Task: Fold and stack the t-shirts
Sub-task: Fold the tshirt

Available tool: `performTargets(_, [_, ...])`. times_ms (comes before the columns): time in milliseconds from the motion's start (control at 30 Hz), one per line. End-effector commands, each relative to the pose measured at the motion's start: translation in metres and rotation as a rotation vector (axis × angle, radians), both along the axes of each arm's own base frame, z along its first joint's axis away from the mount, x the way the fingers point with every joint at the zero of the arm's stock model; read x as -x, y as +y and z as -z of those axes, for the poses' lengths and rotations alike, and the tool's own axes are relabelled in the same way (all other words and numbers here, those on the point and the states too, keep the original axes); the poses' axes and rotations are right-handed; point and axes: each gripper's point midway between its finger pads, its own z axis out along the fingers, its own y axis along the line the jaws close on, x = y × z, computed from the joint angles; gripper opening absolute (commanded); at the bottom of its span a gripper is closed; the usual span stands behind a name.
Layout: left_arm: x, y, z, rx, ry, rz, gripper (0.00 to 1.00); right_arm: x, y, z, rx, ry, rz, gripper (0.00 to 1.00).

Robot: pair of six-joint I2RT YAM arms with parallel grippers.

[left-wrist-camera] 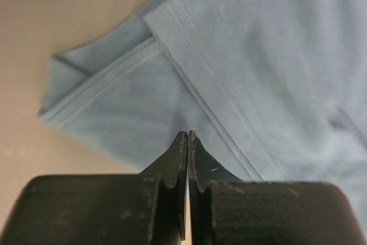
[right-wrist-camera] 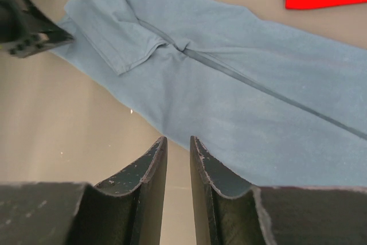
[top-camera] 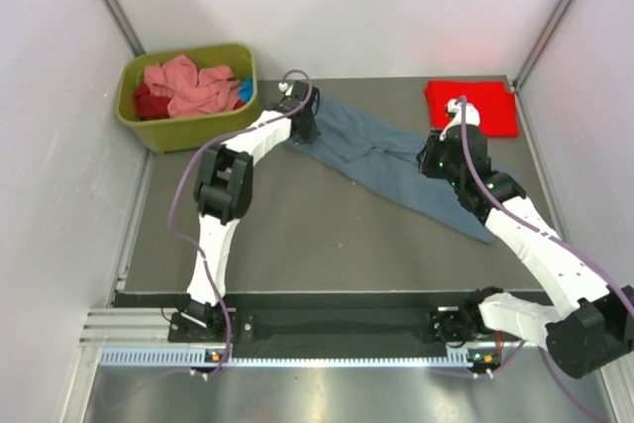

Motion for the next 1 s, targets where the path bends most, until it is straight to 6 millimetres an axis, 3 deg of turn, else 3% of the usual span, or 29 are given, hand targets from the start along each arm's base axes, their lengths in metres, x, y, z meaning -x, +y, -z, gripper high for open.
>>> performTargets(0, [-0.006,0.01,0.03,-0.095,0.045,-0.007,0.0,-0.014,0.001,-0.03,-0.037,-0.089,0.006,0.24])
performTargets(100, [-0.015,0.021,0.04,-0.114,0.075,-0.037,0.0,-0.018,0.002,-0.023,-0.028,-0.074,0.007,0.24])
performTargets(133, [-0.015,0.025,0.053,-0.122,0.099,-0.047,0.0,-0.019,0.001,-0.021,-0.025,-0.068,0.007,0.24])
performTargets(267, [-0.03,0.035,0.062,-0.073,0.105,-0.077,0.0,-0.024,0.002,-0.013,-0.028,-0.062,0.01,0.24])
performTargets(400, [-0.065,0.025,0.055,0.101,0.035,-0.088,0.0,-0.033,0.003,-0.004,-0.022,-0.044,0.009,0.24])
performTargets(433, [-0.069,0.016,0.062,0.155,0.037,-0.066,0.0,-0.037,0.005,-0.006,-0.028,-0.052,0.007,0.24])
performTargets(500, [-0.095,0.01,0.057,0.225,-0.038,-0.057,0.0,-0.043,0.006,-0.001,-0.027,-0.041,0.002,0.24])
performTargets(567, [-0.114,-0.008,0.04,0.328,-0.11,0.004,0.0,-0.052,0.007,0.005,-0.027,-0.031,0.005,0.24])
performTargets(600, [-0.12,-0.011,0.05,0.351,-0.114,0.008,0.0,-0.055,0.009,0.007,-0.028,-0.027,-0.001,0.24])
performTargets(667, [-0.135,-0.016,0.034,0.42,-0.171,0.021,0.0,-0.061,0.01,0.011,-0.027,-0.019,-0.003,0.24])
performTargets(767, [-0.14,-0.014,0.025,0.446,-0.205,0.028,0.0,-0.069,0.012,0.024,-0.019,0.017,-0.006,0.24])
performTargets(800, [-0.141,-0.013,0.005,0.443,-0.24,0.037,0.0,-0.069,0.013,0.026,-0.022,0.021,-0.01,0.24])
performTargets(867, [-0.14,-0.011,-0.006,0.417,-0.279,0.065,0.0,-0.068,0.014,0.027,-0.025,0.024,-0.014,0.24])
performTargets(900, [-0.14,-0.011,-0.027,0.414,-0.309,0.084,0.0,-0.067,0.015,0.028,-0.031,0.027,-0.019,0.24])
performTargets(967, [-0.136,-0.013,-0.046,0.409,-0.331,0.124,0.0,-0.064,0.016,0.025,-0.04,0.025,-0.023,0.23])
